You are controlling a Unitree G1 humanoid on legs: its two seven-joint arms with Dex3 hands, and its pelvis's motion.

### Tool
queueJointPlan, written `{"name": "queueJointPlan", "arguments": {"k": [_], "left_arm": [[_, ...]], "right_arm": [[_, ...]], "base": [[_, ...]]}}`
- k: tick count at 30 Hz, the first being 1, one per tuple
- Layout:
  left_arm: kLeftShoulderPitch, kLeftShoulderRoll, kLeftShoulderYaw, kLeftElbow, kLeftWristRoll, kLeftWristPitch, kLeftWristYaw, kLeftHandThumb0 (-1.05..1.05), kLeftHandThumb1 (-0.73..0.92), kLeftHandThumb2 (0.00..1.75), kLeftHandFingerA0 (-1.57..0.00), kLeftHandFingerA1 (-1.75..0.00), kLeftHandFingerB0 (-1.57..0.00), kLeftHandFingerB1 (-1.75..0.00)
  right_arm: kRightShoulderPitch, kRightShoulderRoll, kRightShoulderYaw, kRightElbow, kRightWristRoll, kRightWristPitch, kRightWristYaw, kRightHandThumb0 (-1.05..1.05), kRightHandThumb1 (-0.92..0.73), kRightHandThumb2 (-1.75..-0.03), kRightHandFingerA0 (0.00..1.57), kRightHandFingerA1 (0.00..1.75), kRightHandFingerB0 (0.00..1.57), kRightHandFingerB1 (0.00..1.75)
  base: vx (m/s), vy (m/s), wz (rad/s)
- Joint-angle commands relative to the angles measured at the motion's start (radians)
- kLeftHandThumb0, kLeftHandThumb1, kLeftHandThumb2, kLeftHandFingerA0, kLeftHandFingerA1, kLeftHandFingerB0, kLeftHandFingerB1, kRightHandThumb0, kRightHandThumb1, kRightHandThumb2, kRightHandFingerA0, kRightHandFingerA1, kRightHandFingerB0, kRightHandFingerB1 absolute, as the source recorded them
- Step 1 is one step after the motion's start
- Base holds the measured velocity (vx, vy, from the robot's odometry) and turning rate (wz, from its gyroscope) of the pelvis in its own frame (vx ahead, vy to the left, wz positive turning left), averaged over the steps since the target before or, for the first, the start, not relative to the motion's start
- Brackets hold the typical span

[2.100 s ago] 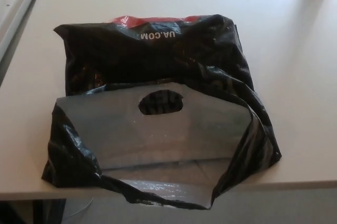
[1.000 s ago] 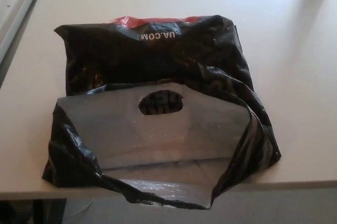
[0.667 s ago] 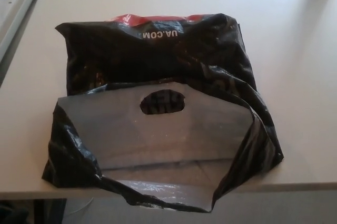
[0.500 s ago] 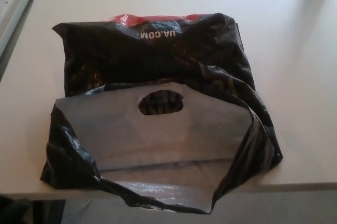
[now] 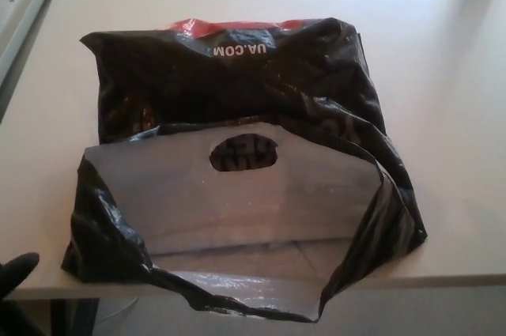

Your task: A plastic bag is kept infront of the robot in the middle of the desk and the robot uses both its hands to grab it from the top and lifts it up and then releases it.

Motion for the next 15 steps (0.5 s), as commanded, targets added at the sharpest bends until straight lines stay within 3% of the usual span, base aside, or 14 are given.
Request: {"name": "queueJointPlan", "arguments": {"k": [1, 3, 5, 6, 8, 9, 10, 13, 14, 15], "left_arm": [[-0.133, 0.047, -0.038, 0.222, -0.1, 0.212, -0.192, -0.77, 0.42, 0.53, -0.41, -0.9, -0.25, -0.74], [-0.134, 0.034, -0.048, 0.252, -0.102, 0.216, -0.206, -0.75, 0.42, 0.53, -0.43, -0.9, -0.27, -0.77], [-0.149, 0.039, -0.058, 0.288, -0.08, 0.209, -0.199, -0.78, 0.4, 0.53, -0.35, -0.97, -0.29, -0.8], [-0.17, 0.05, -0.065, 0.312, -0.074, 0.238, -0.212, -0.82, 0.33, 0.67, -0.25, -0.88, -0.25, -0.77], [-0.188, 0.058, -0.077, 0.329, -0.09, 0.299, -0.26, -0.79, 0.31, 0.65, -0.16, -0.87, -0.24, -0.76], [-0.2, 0.057, -0.078, 0.341, -0.11, 0.305, -0.296, -0.35, 0.02, 0.74, -0.18, -0.67, -0.23, -0.65], [-0.207, 0.06, -0.082, 0.35, -0.11, 0.308, -0.307, -0.77, 0.31, 0.64, -0.18, -0.87, -0.26, -0.76], [-0.223, 0.068, -0.097, 0.361, -0.088, 0.308, -0.312, -0.79, 0.3, 0.66, -0.25, -0.86, -0.27, -0.76], [-0.227, 0.067, -0.103, 0.356, -0.087, 0.311, -0.32, -0.81, 0.32, 0.65, -0.25, -0.87, -0.29, -0.77], [-0.23, 0.067, -0.109, 0.349, -0.086, 0.315, -0.329, -0.81, 0.32, 0.65, -0.25, -0.87, -0.29, -0.77]], "right_arm": [[-0.086, 0.008, 0.057, 0.098, -0.109, 0.043, -0.062, -0.39, -0.35, -0.97, 0.02, 0.48, 0.0, 0.47], [-0.109, 0.021, 0.062, 0.128, -0.089, 0.05, -0.059, -0.39, -0.37, -0.97, 0.02, 0.48, 0.0, 0.47], [-0.13, 0.026, 0.073, 0.151, -0.099, 0.056, -0.071, -0.38, -0.37, -0.97, 0.02, 0.49, 0.0, 0.47], [-0.148, 0.034, 0.085, 0.161, -0.114, 0.072, -0.082, -0.39, -0.35, -0.97, 0.02, 0.48, 0.0, 0.47], [-0.149, 0.038, 0.092, 0.154, -0.119, 0.089, -0.083, -0.39, -0.34, -0.96, 0.02, 0.48, 0.0, 0.47], [-0.144, 0.038, 0.094, 0.139, -0.113, 0.095, -0.072, -0.39, -0.33, -0.96, 0.02, 0.48, 0.0, 0.47], [-0.138, 0.038, 0.095, 0.123, -0.109, 0.1, -0.064, -0.39, -0.33, -0.95, 0.02, 0.48, 0.0, 0.47], [-0.122, 0.026, 0.103, 0.096, -0.114, 0.07, -0.053, -0.39, -0.34, -0.96, 0.02, 0.48, 0.0, 0.47], [-0.116, 0.026, 0.104, 0.083, -0.115, 0.068, -0.051, -0.74, -0.63, -0.59, 0.24, 0.37, 0.15, 0.29], [-0.109, 0.027, 0.106, 0.069, -0.115, 0.069, -0.049, -0.74, -0.63, -0.59, 0.24, 0.37, 0.15, 0.29]], "base": [[0.0, 0.0, 0.0], [0.0, 0.0, 0.0], [0.0, 0.0, 0.0], [0.0, 0.0, 0.0], [0.0, 0.0, 0.0], [0.0, 0.0, 0.0], [0.0, 0.0, 0.0], [0.0, -0.001, 0.03], [0.0, 0.0, 0.0], [0.0, 0.0, 0.0]]}}
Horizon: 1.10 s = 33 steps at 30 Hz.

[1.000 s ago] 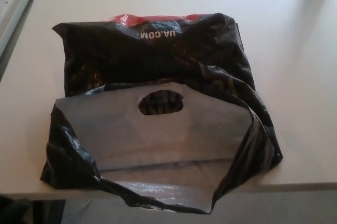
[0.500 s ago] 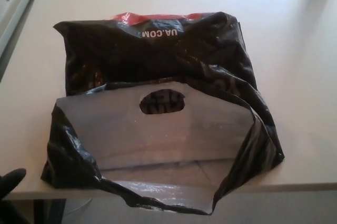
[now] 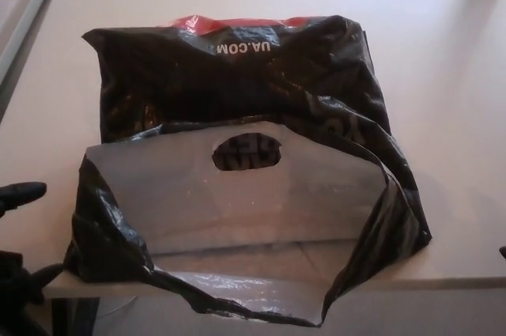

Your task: A plastic bag is kept infront of the robot in the middle of the desk and the robot uses both its hands to grab it from the top and lifts it up and then releases it.

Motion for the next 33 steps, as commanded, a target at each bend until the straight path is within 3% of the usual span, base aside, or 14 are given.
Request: {"name": "queueJointPlan", "arguments": {"k": [1, 5, 6, 7, 10, 13, 14, 18, 19, 22, 23, 25, 26, 33], "left_arm": [[-0.048, 0.04, -0.019, 0.012, -0.025, 0.099, -0.098, -0.81, 0.32, 0.65, -0.23, -0.87, -0.29, -0.76], [-0.071, 0.038, -0.035, 0.019, -0.005, 0.1, -0.098, -0.74, 0.31, 0.64, -0.21, -0.85, -0.26, -0.75], [-0.081, 0.047, -0.055, 0.021, 0.03, 0.078, -0.085, -0.36, 0.1, 0.78, -0.16, -0.65, -0.26, -0.68], [-0.085, 0.054, -0.065, 0.02, 0.043, 0.075, -0.081, -0.6, 0.36, 0.81, -0.2, -0.77, -0.12, -0.66], [-0.101, 0.058, -0.074, 0.017, 0.034, 0.091, -0.089, -0.36, 0.1, 0.78, -0.17, -0.66, -0.27, -0.69], [-0.11, 0.055, -0.077, 0.016, 0.034, 0.083, -0.083, -0.36, 0.11, 0.79, -0.17, -0.66, -0.26, -0.68], [-0.123, 0.056, -0.075, 0.021, 0.03, 0.089, -0.086, -0.57, 0.35, 0.79, -0.19, -0.76, -0.13, -0.66], [-0.131, 0.051, -0.074, 0.02, 0.02, 0.106, -0.095, -0.7, 0.33, 0.65, -0.17, -0.83, -0.19, -0.72], [-0.133, 0.048, -0.076, 0.022, 0.021, 0.106, -0.096, -0.36, 0.1, 0.78, -0.18, -0.66, -0.28, -0.69], [-0.134, 0.043, -0.079, 0.019, 0.006, 0.142, -0.123, -0.35, 0.09, 0.77, -0.18, -0.66, -0.28, -0.69], [-0.132, 0.043, -0.08, 0.017, 0.008, 0.142, -0.124, -0.35, 0.09, 0.77, -0.19, -0.67, -0.28, -0.7], [-0.122, 0.041, -0.082, 0.02, 0.008, 0.131, -0.137, -0.35, 0.1, 0.77, -0.17, -0.66, -0.26, -0.68], [-0.116, 0.043, -0.086, 0.02, 0.016, 0.123, -0.137, -0.35, 0.11, 0.77, -0.17, -0.67, -0.26, -0.68], [-0.104, 0.056, -0.102, 0.014, 0.029, 0.137, -0.148, -0.35, 0.08, 0.76, -0.18, -0.66, -0.27, -0.69]], "right_arm": [[-0.016, 0.009, 0.021, -0.037, -0.02, 0.025, -0.005, -0.73, -0.63, -0.59, 0.23, 0.37, 0.17, 0.3], [-0.011, 0.014, 0.031, -0.067, -0.026, 0.062, -0.003, -0.74, -0.64, -0.59, 0.24, 0.38, 0.19, 0.31], [-0.008, 0.017, 0.036, -0.082, -0.031, 0.085, 0.0, -0.76, -0.65, -0.6, 0.25, 0.38, 0.19, 0.3], [-0.006, 0.018, 0.038, -0.091, -0.032, 0.094, 0.002, -0.75, -0.65, -0.6, 0.25, 0.38, 0.19, 0.31], [0.0, 0.019, 0.051, -0.119, -0.053, 0.134, 0.007, -0.76, -0.67, -0.6, 0.26, 0.37, 0.19, 0.3], [0.003, 0.027, 0.058, -0.131, -0.05, 0.149, 0.008, -0.78, -0.55, -0.82, 0.2, 0.44, 0.16, 0.4], [-0.008, 0.04, 0.062, -0.126, -0.02, 0.154, 0.025, -0.73, -0.66, -0.6, 0.22, 0.37, 0.17, 0.3], [-0.014, 0.059, 0.076, -0.115, -0.014, 0.147, 0.022, -0.74, -0.66, -0.6, 0.22, 0.38, 0.17, 0.3], [-0.016, 0.065, 0.079, -0.116, -0.01, 0.15, 0.024, -0.38, -0.36, -0.97, 0.03, 0.49, 0.0, 0.47], [-0.026, 0.079, 0.1, -0.108, -0.03, 0.153, 0.017, -0.38, -0.37, -0.98, 0.03, 0.49, 0.01, 0.47], [-0.027, 0.083, 0.105, -0.112, -0.035, 0.161, 0.016, -0.75, -0.67, -0.6, 0.23, 0.37, 0.16, 0.29], [-0.04, 0.09, 0.126, -0.1, -0.053, 0.159, 0.008, -0.77, -0.68, -0.6, 0.23, 0.38, 0.15, 0.29], [-0.043, 0.092, 0.136, -0.105, -0.058, 0.165, 0.011, -0.38, -0.37, -0.98, 0.02, 0.49, 0.0, 0.47], [-0.073, 0.09, 0.178, -0.104, -0.082, 0.178, 0.022, -0.39, -0.37, -0.99, 0.02, 0.49, 0.0, 0.48]], "base": [[0.0, 0.0, 0.0], [0.0, 0.0, 0.0], [0.0, 0.0, 0.0], [0.0, 0.0, 0.0], [0.0, 0.0, 0.0], [0.0, 0.0, 0.0], [0.0, 0.0, 0.0], [0.0, 0.0, 0.0], [0.0, 0.0, 0.0], [0.0, 0.0, 0.0], [0.0, 0.0, 0.0], [0.0, 0.0, 0.0], [0.0, 0.0, 0.0], [0.0, 0.0, 0.0]]}}
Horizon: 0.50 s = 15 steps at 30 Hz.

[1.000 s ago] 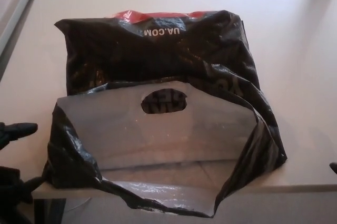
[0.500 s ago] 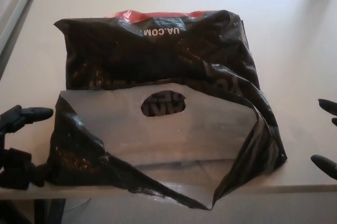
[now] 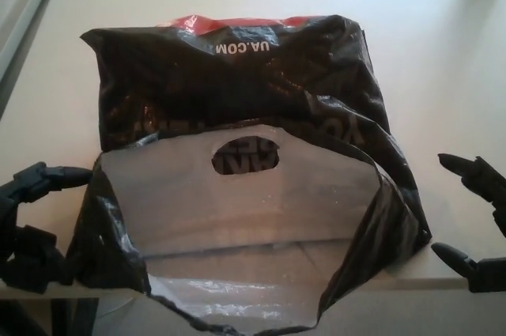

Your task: A plastic bag is kept infront of the robot in the middle of the desk and the robot uses both its hands to grab it from the top and lifts it up and then releases it.

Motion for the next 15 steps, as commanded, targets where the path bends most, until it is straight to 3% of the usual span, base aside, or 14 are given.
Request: {"name": "queueJointPlan", "arguments": {"k": [1, 8, 9, 10, 11, 14, 15], "left_arm": [[0.018, 0.024, -0.009, -0.004, 0.007, 0.038, -0.03, -0.35, 0.08, 0.76, -0.18, -0.67, -0.28, -0.69], [0.03, 0.033, -0.027, -0.01, 0.032, 0.013, -0.019, -0.36, 0.08, 0.76, -0.17, -0.66, -0.26, -0.69], [0.033, 0.038, -0.031, -0.014, 0.038, 0.014, -0.017, -0.36, 0.09, 0.77, -0.17, -0.66, -0.26, -0.69], [0.037, 0.046, -0.033, -0.019, 0.038, 0.025, -0.023, -0.36, 0.07, 0.76, -0.18, -0.67, -0.28, -0.7], [0.043, 0.058, -0.036, -0.028, 0.033, 0.045, -0.04, -0.76, 0.32, 0.63, -0.23, -0.91, -0.22, -0.78], [0.053, 0.074, -0.046, -0.041, 0.037, 0.051, -0.05, -0.76, 0.33, 0.64, -0.24, -0.92, -0.23, -0.78], [0.057, 0.086, -0.056, -0.043, 0.057, 0.044, -0.042, -0.77, 0.33, 0.64, -0.24, -0.93, -0.23, -0.79]], "right_arm": [[-0.016, -0.003, 0.023, 0.003, -0.026, 0.034, 0.013, -0.39, -0.37, -0.98, 0.02, 0.49, 0.0, 0.48], [-0.007, -0.01, 0.042, 0.02, -0.03, 0.004, 0.005, -0.39, -0.36, -0.98, 0.03, 0.49, 0.0, 0.48], [-0.007, -0.011, 0.037, 0.019, -0.016, 0.008, 0.017, -0.74, -0.67, -0.61, 0.18, 0.39, 0.09, 0.26], [0.0, -0.009, 0.031, 0.023, 0.002, 0.005, 0.025, -0.73, -0.64, -0.6, 0.17, 0.39, 0.09, 0.25], [0.006, -0.008, 0.021, 0.037, 0.02, 0.001, 0.03, -0.78, -0.64, -0.6, 0.18, 0.38, 0.11, 0.24], [-0.003, -0.018, 0.012, 0.053, 0.025, 0.007, 0.042, -0.75, -0.65, -0.6, 0.17, 0.38, 0.09, 0.24], [-0.006, -0.027, 0.008, 0.057, 0.028, 0.01, 0.054, -0.8, -0.55, -0.87, 0.1, 0.45, 0.05, 0.33]], "base": [[0.0, 0.0, 0.0], [0.0, 0.0, 0.0], [0.0, 0.0, 0.0], [0.0, 0.0, 0.0], [0.0, 0.0, 0.0], [0.0, 0.0, 0.0], [0.0, 0.0, 0.0]]}}
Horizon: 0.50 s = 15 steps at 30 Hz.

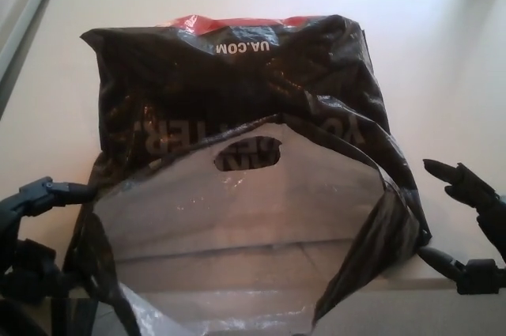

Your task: A plastic bag is kept infront of the robot in the middle of the desk and the robot uses both its hands to grab it from the top and lifts it up and then releases it.

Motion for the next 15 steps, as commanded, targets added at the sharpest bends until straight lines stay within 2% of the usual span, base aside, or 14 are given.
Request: {"name": "queueJointPlan", "arguments": {"k": [1, 2, 3, 4, 5, 6, 8, 9, 10, 11, 12, 14, 15], "left_arm": [[0.025, 0.056, -0.025, -0.016, 0.052, 0.019, -0.017, -0.78, 0.34, 0.64, -0.22, -0.95, -0.24, -0.79], [0.029, 0.068, -0.031, -0.017, 0.06, 0.01, -0.021, -0.78, 0.34, 0.64, -0.24, -0.96, -0.27, -0.8], [0.031, 0.07, -0.032, -0.02, 0.056, 0.015, -0.024, -0.78, 0.34, 0.64, -0.24, -0.96, -0.27, -0.8], [0.037, 0.073, -0.034, -0.035, 0.052, 0.022, -0.029, -0.78, 0.34, 0.65, -0.25, -0.95, -0.27, -0.8], [0.043, 0.075, -0.034, -0.048, 0.047, 0.028, -0.033, -0.78, 0.34, 0.65, -0.26, -0.94, -0.28, -0.8], [0.047, 0.076, -0.035, -0.058, 0.046, 0.03, -0.035, -0.79, 0.35, 0.67, -0.24, -0.91, -0.26, -0.78], [0.053, 0.078, -0.038, -0.072, 0.049, 0.029, -0.035, -0.79, 0.35, 0.68, -0.25, -0.91, -0.28, -0.77], [0.056, 0.078, -0.039, -0.079, 0.05, 0.028, -0.032, -0.75, 0.43, 0.52, -0.22, -1.05, -0.28, -0.82], [0.059, 0.077, -0.039, -0.086, 0.047, 0.033, -0.032, -0.75, 0.43, 0.52, -0.22, -1.05, -0.28, -0.82], [0.064, 0.079, -0.043, -0.098, 0.057, 0.03, -0.022, -0.76, 0.42, 0.54, -0.28, -1.0, -0.3, -0.8], [0.067, 0.075, -0.043, -0.107, 0.057, 0.034, -0.017, -0.76, 0.37, 0.73, -0.46, -0.88, -0.41, -0.77], [0.071, 0.061, -0.039, -0.12, 0.043, 0.044, -0.015, -0.73, 0.35, 0.74, -0.52, -0.86, -0.41, -0.76], [0.073, 0.057, -0.04, -0.119, 0.044, 0.028, -0.014, -0.73, 0.36, 0.75, -0.6, -0.84, -0.42, -0.76]], "right_arm": [[0.003, -0.034, -0.019, 0.024, 0.028, -0.001, 0.042, -0.81, -0.56, -0.88, 0.11, 0.45, 0.06, 0.34], [0.004, -0.048, -0.018, 0.028, 0.018, -0.011, 0.045, -0.78, -0.7, -0.61, 0.19, 0.37, 0.08, 0.28], [0.003, -0.055, -0.019, 0.029, 0.016, -0.016, 0.046, -0.78, -0.7, -0.61, 0.19, 0.37, 0.08, 0.28], [0.002, -0.061, -0.023, 0.026, 0.024, -0.015, 0.054, -0.8, -0.54, -0.87, 0.11, 0.45, 0.05, 0.34], [0.001, -0.071, -0.025, 0.022, 0.022, -0.016, 0.057, -0.82, -0.63, -0.63, 0.18, 0.39, 0.1, 0.25], [-0.001, -0.08, -0.027, 0.018, 0.021, -0.015, 0.062, -0.8, -0.53, -0.88, 0.13, 0.47, 0.04, 0.35], [-0.006, -0.09, -0.033, 0.008, 0.027, -0.008, 0.073, -0.8, -0.53, -0.88, 0.13, 0.47, 0.04, 0.36], [-0.006, -0.089, -0.039, -0.003, 0.043, 0.005, 0.086, -0.81, -0.54, -0.86, 0.12, 0.46, 0.07, 0.35], [-0.006, -0.087, -0.044, -0.012, 0.058, 0.016, 0.098, -0.81, -0.54, -0.86, 0.12, 0.46, 0.07, 0.35], [-0.008, -0.076, -0.054, -0.018, 0.094, 0.031, 0.12, -0.78, -0.67, -0.61, 0.16, 0.37, 0.08, 0.25], [-0.008, -0.07, -0.057, -0.043, 0.114, 0.05, 0.14, -0.82, -0.57, -0.86, 0.09, 0.44, 0.05, 0.32], [-0.006, -0.068, -0.05, -0.089, 0.115, 0.07, 0.158, -0.82, -0.56, -0.87, 0.1, 0.44, 0.05, 0.32], [-0.005, -0.073, -0.039, -0.099, 0.094, 0.048, 0.151, -0.79, -0.7, -0.62, 0.19, 0.4, 0.09, 0.25]], "base": [[0.0, 0.0, 0.0], [0.0, 0.0, 0.0], [0.0, 0.0, 0.0], [0.0, 0.0, 0.0], [0.0, 0.0, 0.0], [0.0, 0.0, 0.0], [0.0, 0.0, 0.0], [0.0, 0.0, 0.0], [0.0, 0.0, 0.0], [0.0, 0.0, 0.0], [0.0, 0.0, 0.0], [0.0, 0.0, 0.0], [0.0, 0.0, 0.0]]}}
